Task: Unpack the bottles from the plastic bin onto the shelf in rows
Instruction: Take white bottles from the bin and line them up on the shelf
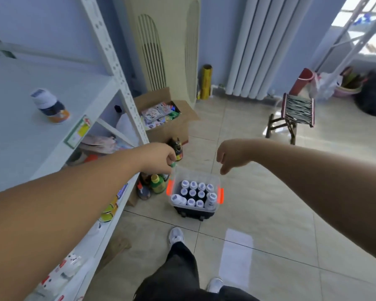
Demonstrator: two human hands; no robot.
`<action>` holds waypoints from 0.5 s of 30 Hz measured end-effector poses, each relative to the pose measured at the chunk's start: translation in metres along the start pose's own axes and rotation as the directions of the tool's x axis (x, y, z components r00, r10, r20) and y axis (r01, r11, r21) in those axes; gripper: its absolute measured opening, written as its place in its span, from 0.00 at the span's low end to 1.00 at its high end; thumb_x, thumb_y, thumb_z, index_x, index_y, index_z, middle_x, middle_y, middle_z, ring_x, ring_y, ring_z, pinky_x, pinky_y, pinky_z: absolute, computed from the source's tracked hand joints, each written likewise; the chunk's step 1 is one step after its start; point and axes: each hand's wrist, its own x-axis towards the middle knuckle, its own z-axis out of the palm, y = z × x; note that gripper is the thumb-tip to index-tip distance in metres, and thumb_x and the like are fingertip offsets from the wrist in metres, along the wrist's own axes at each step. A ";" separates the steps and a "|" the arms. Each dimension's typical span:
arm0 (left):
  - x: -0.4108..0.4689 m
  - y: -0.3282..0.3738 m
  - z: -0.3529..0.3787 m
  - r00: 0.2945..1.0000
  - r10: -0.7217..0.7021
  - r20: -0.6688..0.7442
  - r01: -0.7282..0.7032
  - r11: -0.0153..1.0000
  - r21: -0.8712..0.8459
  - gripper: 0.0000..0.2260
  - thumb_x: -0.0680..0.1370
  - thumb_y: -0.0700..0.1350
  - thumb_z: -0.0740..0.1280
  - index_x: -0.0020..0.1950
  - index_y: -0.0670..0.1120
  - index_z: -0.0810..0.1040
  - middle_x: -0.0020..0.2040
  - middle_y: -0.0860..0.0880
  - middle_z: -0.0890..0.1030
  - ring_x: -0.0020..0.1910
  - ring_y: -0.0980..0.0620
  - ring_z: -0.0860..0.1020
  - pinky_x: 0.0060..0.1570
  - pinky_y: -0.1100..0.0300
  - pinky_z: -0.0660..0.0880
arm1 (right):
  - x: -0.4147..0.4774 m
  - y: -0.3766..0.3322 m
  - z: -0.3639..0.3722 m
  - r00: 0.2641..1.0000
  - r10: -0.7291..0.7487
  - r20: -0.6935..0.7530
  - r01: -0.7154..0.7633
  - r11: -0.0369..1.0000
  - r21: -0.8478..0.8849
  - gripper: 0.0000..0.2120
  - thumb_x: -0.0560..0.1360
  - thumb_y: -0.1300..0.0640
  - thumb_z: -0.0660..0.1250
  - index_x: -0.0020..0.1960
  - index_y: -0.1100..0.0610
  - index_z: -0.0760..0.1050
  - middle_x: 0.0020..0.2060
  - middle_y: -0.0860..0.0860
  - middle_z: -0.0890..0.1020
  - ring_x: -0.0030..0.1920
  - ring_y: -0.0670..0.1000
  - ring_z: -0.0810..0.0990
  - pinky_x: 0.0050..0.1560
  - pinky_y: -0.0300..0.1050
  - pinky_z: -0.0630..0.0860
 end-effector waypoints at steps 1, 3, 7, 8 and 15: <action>0.018 -0.004 0.002 0.999 0.012 0.040 -0.012 1.000 0.014 0.21 0.75 0.48 0.72 0.68 0.48 0.76 0.61 0.51 0.80 0.57 0.51 0.79 0.58 0.53 0.78 | 0.010 0.008 0.003 1.000 0.019 0.018 -0.020 1.000 0.013 0.27 0.76 0.46 0.71 0.70 0.58 0.75 0.66 0.53 0.78 0.65 0.54 0.76 0.61 0.43 0.70; 0.051 -0.015 0.002 0.992 0.028 0.123 -0.034 0.998 0.044 0.22 0.75 0.48 0.73 0.69 0.47 0.76 0.62 0.51 0.81 0.57 0.51 0.79 0.58 0.55 0.77 | 0.030 0.023 0.007 0.997 0.058 0.053 -0.060 0.997 0.043 0.27 0.76 0.47 0.71 0.70 0.58 0.75 0.67 0.53 0.78 0.66 0.54 0.75 0.62 0.43 0.70; 0.110 -0.039 -0.010 0.981 0.046 0.188 -0.059 0.996 0.064 0.22 0.75 0.48 0.73 0.68 0.46 0.76 0.61 0.50 0.81 0.57 0.51 0.79 0.54 0.58 0.77 | 0.071 0.055 0.012 0.984 0.158 0.084 -0.168 0.978 0.124 0.25 0.75 0.47 0.72 0.68 0.58 0.77 0.65 0.53 0.79 0.64 0.55 0.77 0.62 0.44 0.71; 0.124 -0.044 -0.010 0.979 0.051 0.198 -0.064 0.996 0.062 0.22 0.75 0.48 0.74 0.68 0.46 0.76 0.61 0.50 0.81 0.57 0.51 0.79 0.54 0.58 0.77 | 0.082 0.062 0.016 0.982 0.171 0.086 -0.182 0.973 0.143 0.25 0.75 0.47 0.72 0.67 0.59 0.77 0.64 0.53 0.79 0.63 0.55 0.77 0.62 0.44 0.72; 0.192 -0.071 0.040 0.946 0.076 0.315 -0.105 0.991 0.078 0.24 0.74 0.51 0.72 0.69 0.48 0.76 0.64 0.50 0.80 0.59 0.51 0.79 0.54 0.59 0.75 | 0.156 0.085 0.088 0.956 0.164 0.244 -0.224 0.944 0.242 0.23 0.72 0.51 0.75 0.63 0.61 0.78 0.58 0.56 0.83 0.58 0.58 0.81 0.60 0.50 0.77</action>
